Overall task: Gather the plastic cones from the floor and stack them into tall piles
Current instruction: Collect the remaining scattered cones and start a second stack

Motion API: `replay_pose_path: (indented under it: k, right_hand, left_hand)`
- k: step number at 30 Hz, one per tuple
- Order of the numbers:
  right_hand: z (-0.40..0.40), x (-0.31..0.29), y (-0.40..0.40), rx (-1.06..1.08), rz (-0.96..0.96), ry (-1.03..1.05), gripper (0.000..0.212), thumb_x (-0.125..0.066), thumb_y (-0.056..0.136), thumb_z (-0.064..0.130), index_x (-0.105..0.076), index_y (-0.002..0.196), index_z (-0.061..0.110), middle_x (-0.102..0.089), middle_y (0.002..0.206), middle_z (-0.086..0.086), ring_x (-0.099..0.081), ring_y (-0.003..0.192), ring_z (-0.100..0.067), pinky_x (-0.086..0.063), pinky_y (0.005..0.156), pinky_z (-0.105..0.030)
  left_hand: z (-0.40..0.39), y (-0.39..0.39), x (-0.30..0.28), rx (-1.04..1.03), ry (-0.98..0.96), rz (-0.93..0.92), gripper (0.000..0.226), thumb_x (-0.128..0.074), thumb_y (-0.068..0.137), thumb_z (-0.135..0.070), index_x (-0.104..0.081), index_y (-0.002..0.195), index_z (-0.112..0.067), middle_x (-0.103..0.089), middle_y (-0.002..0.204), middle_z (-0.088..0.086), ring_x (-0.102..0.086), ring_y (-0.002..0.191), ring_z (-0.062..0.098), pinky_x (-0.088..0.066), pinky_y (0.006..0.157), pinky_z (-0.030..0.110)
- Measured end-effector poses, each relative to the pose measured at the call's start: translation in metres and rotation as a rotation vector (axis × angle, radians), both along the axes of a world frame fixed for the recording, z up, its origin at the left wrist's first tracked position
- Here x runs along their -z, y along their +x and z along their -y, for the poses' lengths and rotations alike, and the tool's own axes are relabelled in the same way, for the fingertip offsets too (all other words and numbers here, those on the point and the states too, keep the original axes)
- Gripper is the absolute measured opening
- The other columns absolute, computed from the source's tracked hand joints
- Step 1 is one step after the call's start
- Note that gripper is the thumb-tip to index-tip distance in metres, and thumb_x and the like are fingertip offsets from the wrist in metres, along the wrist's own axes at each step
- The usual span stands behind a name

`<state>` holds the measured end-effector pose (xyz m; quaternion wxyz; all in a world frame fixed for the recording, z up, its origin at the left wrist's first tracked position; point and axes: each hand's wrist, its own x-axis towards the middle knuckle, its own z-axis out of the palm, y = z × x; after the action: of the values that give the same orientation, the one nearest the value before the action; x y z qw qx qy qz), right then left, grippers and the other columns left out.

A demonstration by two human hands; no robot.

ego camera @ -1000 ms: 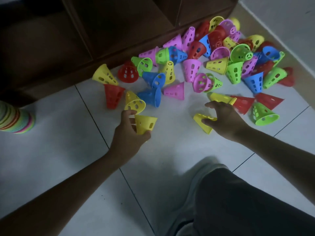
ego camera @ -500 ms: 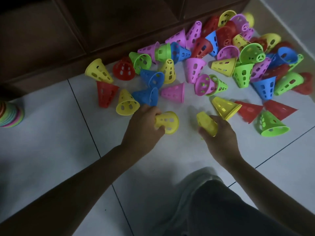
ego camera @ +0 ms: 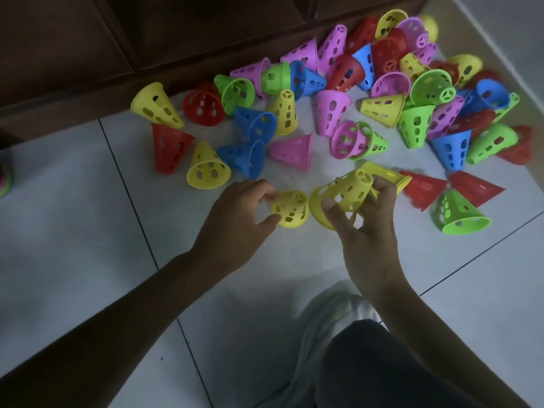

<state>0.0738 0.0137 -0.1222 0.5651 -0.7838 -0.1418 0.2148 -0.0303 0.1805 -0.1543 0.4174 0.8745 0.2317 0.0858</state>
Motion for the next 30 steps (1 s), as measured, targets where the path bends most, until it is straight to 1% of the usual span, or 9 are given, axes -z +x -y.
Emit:
replay_pose_path:
  k: [3, 7, 9, 12, 15, 22, 26, 28, 30]
  right_hand:
    - [-0.004, 0.004, -0.003, -0.030, 0.080, -0.033, 0.052, -0.078, 0.086, 0.033, -0.042, 0.123, 0.028, -0.061, 0.111, 0.016, -0.061, 0.114, -0.011, -0.055, 0.094, -0.039]
    - [-0.013, 0.017, 0.000, -0.102, 0.107, -0.046, 0.050, -0.081, 0.084, 0.031, -0.045, 0.117, 0.034, -0.059, 0.110, 0.024, -0.060, 0.115, -0.014, -0.051, 0.100, -0.042]
    - [-0.020, 0.023, -0.001, -0.123, 0.086, -0.049, 0.051, -0.081, 0.084, 0.028, -0.045, 0.120, 0.028, -0.058, 0.109, 0.025, -0.059, 0.116, -0.009, -0.050, 0.100, -0.033]
    - [-0.029, 0.031, -0.005, -0.159, 0.089, -0.125, 0.052, -0.079, 0.084, 0.028, -0.045, 0.123, 0.026, -0.056, 0.112, 0.020, -0.053, 0.111, 0.005, -0.037, 0.088, -0.002]
    - [-0.035, 0.039, -0.003, -0.196, 0.132, -0.200, 0.052, -0.081, 0.082, 0.030, -0.045, 0.119, 0.033, -0.059, 0.118, 0.008, -0.055, 0.111, -0.005, -0.034, 0.082, 0.002]
    - [-0.028, 0.054, 0.006, -0.289, 0.155, -0.282, 0.043, -0.081, 0.082, 0.024, -0.056, 0.117, 0.027, -0.062, 0.116, 0.007, -0.059, 0.108, -0.008, -0.048, 0.087, -0.013]
    - [-0.027, 0.056, 0.014, -0.331, 0.151, -0.276, 0.047, -0.075, 0.083, 0.048, -0.056, 0.121, 0.028, -0.062, 0.118, 0.012, -0.058, 0.114, -0.007, -0.045, 0.096, -0.018]
    - [-0.029, 0.053, 0.022, -0.329, 0.196, -0.256, 0.054, -0.064, 0.085, 0.062, -0.055, 0.126, 0.027, -0.059, 0.122, 0.014, -0.055, 0.119, -0.006, -0.043, 0.099, -0.022]
    - [-0.033, 0.049, 0.036, -0.312, 0.315, -0.244, 0.052, -0.058, 0.091, 0.059, -0.056, 0.127, 0.022, -0.058, 0.123, 0.009, -0.055, 0.119, -0.012, -0.043, 0.100, -0.028]
  left_hand:
    - [-0.006, -0.021, -0.003, -0.067, -0.056, -0.049, 0.022, -0.075, 0.087, -0.021, -0.068, 0.108, -0.020, -0.067, 0.103, -0.014, -0.059, 0.098, 0.009, -0.052, 0.089, 0.037]
    - [-0.010, -0.043, -0.002, -0.203, -0.173, -0.059, 0.016, -0.074, 0.089, -0.019, -0.069, 0.103, -0.025, -0.069, 0.099, -0.018, -0.063, 0.095, 0.005, -0.054, 0.086, 0.031]
    - [-0.012, -0.050, -0.002, -0.279, -0.224, -0.050, 0.016, -0.073, 0.089, -0.016, -0.070, 0.102, -0.025, -0.070, 0.098, -0.018, -0.064, 0.094, 0.005, -0.055, 0.086, 0.031]
    - [-0.020, -0.052, -0.005, -0.342, -0.227, -0.024, 0.013, -0.072, 0.091, -0.017, -0.070, 0.101, -0.025, -0.071, 0.095, -0.017, -0.066, 0.090, 0.006, -0.056, 0.085, 0.032]
    - [-0.031, -0.045, -0.009, -0.391, -0.222, -0.008, 0.012, -0.072, 0.091, -0.019, -0.070, 0.101, -0.024, -0.070, 0.093, -0.018, -0.066, 0.087, 0.005, -0.056, 0.081, 0.025]
    - [-0.053, -0.025, -0.011, -0.428, -0.053, 0.083, 0.020, -0.074, 0.089, -0.019, -0.068, 0.107, -0.019, -0.066, 0.101, -0.013, -0.063, 0.088, 0.010, -0.057, 0.076, 0.029]
    - [-0.067, -0.014, -0.005, -0.464, 0.181, 0.133, 0.024, -0.064, 0.096, -0.025, -0.067, 0.116, -0.011, -0.058, 0.112, 0.004, -0.058, 0.096, 0.013, -0.047, 0.078, 0.015]
    - [-0.071, -0.008, -0.003, -0.520, 0.216, 0.115, 0.024, -0.060, 0.099, -0.029, -0.068, 0.114, -0.012, -0.056, 0.111, 0.007, -0.053, 0.093, 0.005, -0.040, 0.077, 0.006]
    - [-0.076, -0.001, 0.001, -0.579, 0.188, 0.089, 0.023, -0.061, 0.099, -0.031, -0.069, 0.110, -0.012, -0.055, 0.106, 0.003, -0.049, 0.086, -0.003, -0.038, 0.073, 0.001]
